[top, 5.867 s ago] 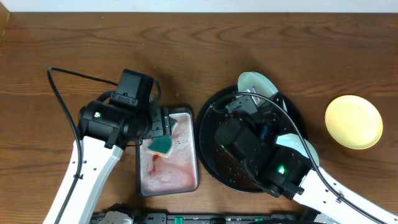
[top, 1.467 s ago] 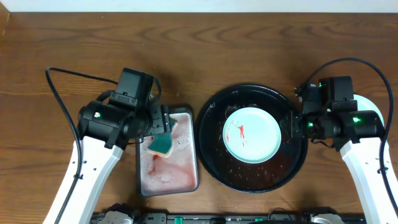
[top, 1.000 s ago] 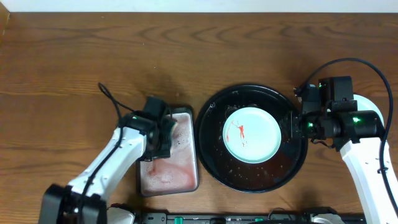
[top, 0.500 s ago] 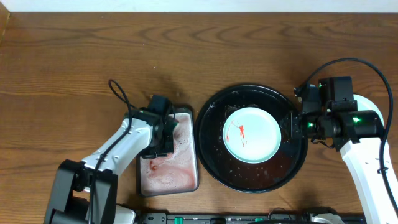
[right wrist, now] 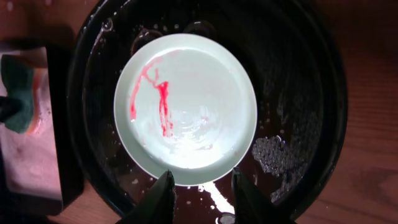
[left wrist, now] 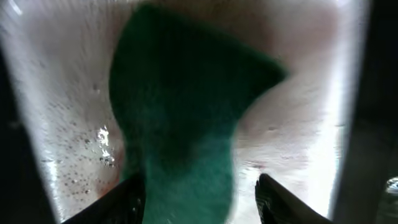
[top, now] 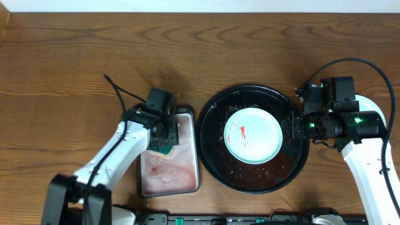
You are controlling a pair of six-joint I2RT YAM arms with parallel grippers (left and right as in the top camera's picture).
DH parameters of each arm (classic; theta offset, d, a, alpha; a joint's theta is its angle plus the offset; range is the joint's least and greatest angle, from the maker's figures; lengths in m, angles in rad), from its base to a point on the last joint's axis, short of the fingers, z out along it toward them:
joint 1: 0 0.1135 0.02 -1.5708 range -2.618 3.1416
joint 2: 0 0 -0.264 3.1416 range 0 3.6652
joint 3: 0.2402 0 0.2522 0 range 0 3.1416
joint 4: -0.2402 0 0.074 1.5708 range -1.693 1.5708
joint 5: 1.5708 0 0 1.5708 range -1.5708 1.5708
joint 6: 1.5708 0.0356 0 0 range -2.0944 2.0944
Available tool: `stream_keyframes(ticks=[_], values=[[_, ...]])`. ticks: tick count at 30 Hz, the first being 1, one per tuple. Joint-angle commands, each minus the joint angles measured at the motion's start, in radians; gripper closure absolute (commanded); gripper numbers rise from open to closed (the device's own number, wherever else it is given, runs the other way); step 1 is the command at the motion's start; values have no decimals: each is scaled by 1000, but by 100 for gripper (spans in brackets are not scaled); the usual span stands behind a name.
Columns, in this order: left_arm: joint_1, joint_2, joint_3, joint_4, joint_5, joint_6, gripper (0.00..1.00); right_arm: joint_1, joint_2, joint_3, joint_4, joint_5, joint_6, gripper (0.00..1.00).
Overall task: Clean dirty plates on tray and stack at the side
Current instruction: 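Grasp the sponge in the soapy tray with the left gripper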
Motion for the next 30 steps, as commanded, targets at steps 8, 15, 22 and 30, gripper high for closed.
stream_keyframes(ticks=[8,15,22,30], values=[[1,89,-30,18,0,8,92,8,-6,7,-1,-11,-14,74],[1,74,38,-79,23,5,49,8,-6,7,-1,-11,-14,75],[1,75,38,-86,-7,6,45,8,-6,7,0,-11,-14,74],[1,75,-18,19,-22,4,75,8,-6,7,0,-11,-14,74]])
